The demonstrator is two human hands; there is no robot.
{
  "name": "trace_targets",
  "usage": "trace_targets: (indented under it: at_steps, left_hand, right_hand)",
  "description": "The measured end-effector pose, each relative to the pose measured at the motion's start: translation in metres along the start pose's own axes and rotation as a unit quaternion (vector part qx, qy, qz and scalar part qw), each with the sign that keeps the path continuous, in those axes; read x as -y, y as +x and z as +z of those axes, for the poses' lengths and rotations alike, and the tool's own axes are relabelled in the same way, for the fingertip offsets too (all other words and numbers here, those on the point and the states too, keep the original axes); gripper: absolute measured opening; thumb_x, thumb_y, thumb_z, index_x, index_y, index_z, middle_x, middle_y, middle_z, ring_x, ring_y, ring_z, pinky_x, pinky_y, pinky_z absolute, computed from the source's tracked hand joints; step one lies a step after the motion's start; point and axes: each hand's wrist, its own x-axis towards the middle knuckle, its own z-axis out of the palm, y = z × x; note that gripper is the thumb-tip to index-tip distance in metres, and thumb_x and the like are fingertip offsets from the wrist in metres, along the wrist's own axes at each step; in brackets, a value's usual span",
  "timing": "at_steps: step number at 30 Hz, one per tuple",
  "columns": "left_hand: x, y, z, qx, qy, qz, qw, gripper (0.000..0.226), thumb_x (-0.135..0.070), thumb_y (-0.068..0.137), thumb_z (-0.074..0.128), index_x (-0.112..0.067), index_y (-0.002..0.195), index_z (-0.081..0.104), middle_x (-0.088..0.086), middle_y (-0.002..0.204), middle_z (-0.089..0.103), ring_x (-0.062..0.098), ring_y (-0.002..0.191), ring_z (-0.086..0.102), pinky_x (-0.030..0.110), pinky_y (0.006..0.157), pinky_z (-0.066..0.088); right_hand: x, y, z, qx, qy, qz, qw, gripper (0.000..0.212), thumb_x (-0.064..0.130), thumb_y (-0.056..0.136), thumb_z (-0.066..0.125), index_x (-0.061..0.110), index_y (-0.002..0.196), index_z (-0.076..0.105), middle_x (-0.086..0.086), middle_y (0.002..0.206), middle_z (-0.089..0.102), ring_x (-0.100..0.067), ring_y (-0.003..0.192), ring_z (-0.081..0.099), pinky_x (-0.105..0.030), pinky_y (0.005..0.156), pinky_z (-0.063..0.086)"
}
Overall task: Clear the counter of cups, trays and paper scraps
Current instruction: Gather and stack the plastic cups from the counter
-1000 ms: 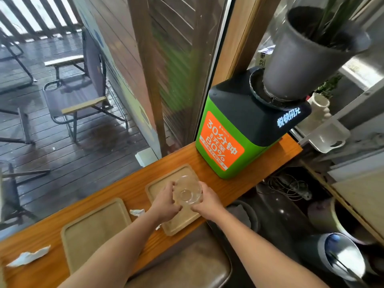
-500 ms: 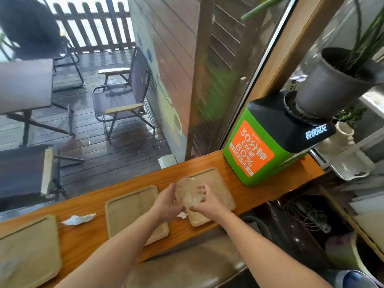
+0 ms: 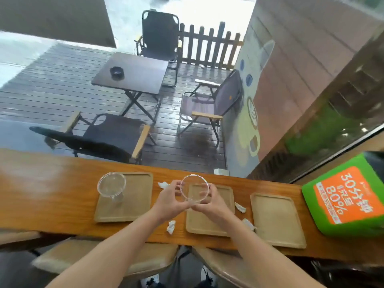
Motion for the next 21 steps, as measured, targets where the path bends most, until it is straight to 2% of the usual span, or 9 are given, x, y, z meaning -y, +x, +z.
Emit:
trace_targets:
  at_steps: [1, 3, 5, 8, 11, 17, 21]
  left_hand:
    - [0.004, -0.005, -0.008, -0.010, -0.002, 0.004, 1.000, 0.058, -0.039, 0.072, 0.085, -0.028, 0.119, 0.052, -0.018, 0.111, 0.061, -0.001, 0.102, 0.060, 0.011, 0.071, 0.050]
    - [0.010, -0.013, -0.020, -0.028, -0.005, 0.012, 1.000, 0.054, -0.035, 0.075, 0.084, -0.027, 0.118, 0.053, -0.018, 0.110, 0.061, 0.001, 0.103, 0.060, 0.010, 0.073, 0.050]
    - [0.013, -0.023, -0.027, -0.039, -0.018, 0.013, 0.999, 0.052, -0.029, 0.076, 0.083, -0.025, 0.118, 0.053, -0.015, 0.110, 0.061, 0.005, 0.103, 0.060, 0.007, 0.072, 0.050]
    - [0.010, -0.041, -0.035, -0.061, -0.036, 0.022, 0.997, 0.052, -0.026, 0.075, 0.083, -0.024, 0.117, 0.052, -0.011, 0.110, 0.062, 0.010, 0.104, 0.061, 0.003, 0.072, 0.049]
    - [-0.001, -0.057, -0.040, -0.092, -0.042, 0.035, 0.994, 0.056, -0.032, 0.074, 0.085, -0.023, 0.119, 0.053, -0.011, 0.107, 0.063, 0.008, 0.101, 0.063, 0.013, 0.072, 0.053]
    - [-0.012, -0.089, -0.031, -0.118, -0.014, 0.053, 0.992, 0.060, -0.043, 0.075, 0.082, -0.021, 0.123, 0.053, -0.007, 0.111, 0.066, 0.007, 0.101, 0.065, 0.022, 0.083, 0.054]
    - [-0.008, -0.110, -0.017, -0.124, 0.007, 0.057, 0.991, 0.059, -0.038, 0.078, 0.082, -0.018, 0.126, 0.053, -0.004, 0.116, 0.066, 0.010, 0.106, 0.064, 0.030, 0.093, 0.054]
  right_hand:
    - [0.005, -0.001, 0.012, -0.003, 0.002, -0.013, 1.000, 0.078, 0.026, 0.069, 0.091, 0.035, 0.128, 0.041, 0.015, 0.107, 0.062, 0.017, 0.085, 0.065, -0.004, 0.056, 0.048]
    - [0.014, -0.004, 0.028, -0.009, 0.008, -0.025, 1.000, 0.083, 0.027, 0.069, 0.092, 0.038, 0.132, 0.039, 0.012, 0.112, 0.063, 0.001, 0.090, 0.071, -0.012, 0.064, 0.052]
    - [0.020, -0.010, 0.040, -0.011, 0.014, -0.031, 0.999, 0.084, 0.026, 0.069, 0.092, 0.038, 0.133, 0.039, 0.009, 0.116, 0.063, -0.007, 0.095, 0.071, -0.016, 0.067, 0.052]
    - [0.032, -0.022, 0.047, -0.002, 0.012, -0.063, 0.998, 0.082, 0.022, 0.069, 0.092, 0.040, 0.130, 0.042, 0.006, 0.118, 0.062, -0.008, 0.095, 0.070, -0.012, 0.059, 0.053]
    - [0.043, -0.033, 0.044, 0.013, 0.025, -0.091, 0.995, 0.079, 0.022, 0.068, 0.093, 0.042, 0.127, 0.044, 0.005, 0.119, 0.060, -0.010, 0.098, 0.068, -0.010, 0.057, 0.053]
    - [0.036, -0.064, 0.045, 0.018, 0.038, -0.134, 0.990, 0.084, 0.038, 0.061, 0.096, 0.041, 0.129, 0.046, 0.008, 0.118, 0.060, -0.010, 0.099, 0.066, -0.012, 0.059, 0.053]
    - [0.017, -0.084, 0.051, 0.012, 0.052, -0.134, 0.990, 0.087, 0.040, 0.059, 0.096, 0.040, 0.130, 0.046, 0.005, 0.119, 0.061, -0.009, 0.099, 0.066, -0.014, 0.063, 0.052]
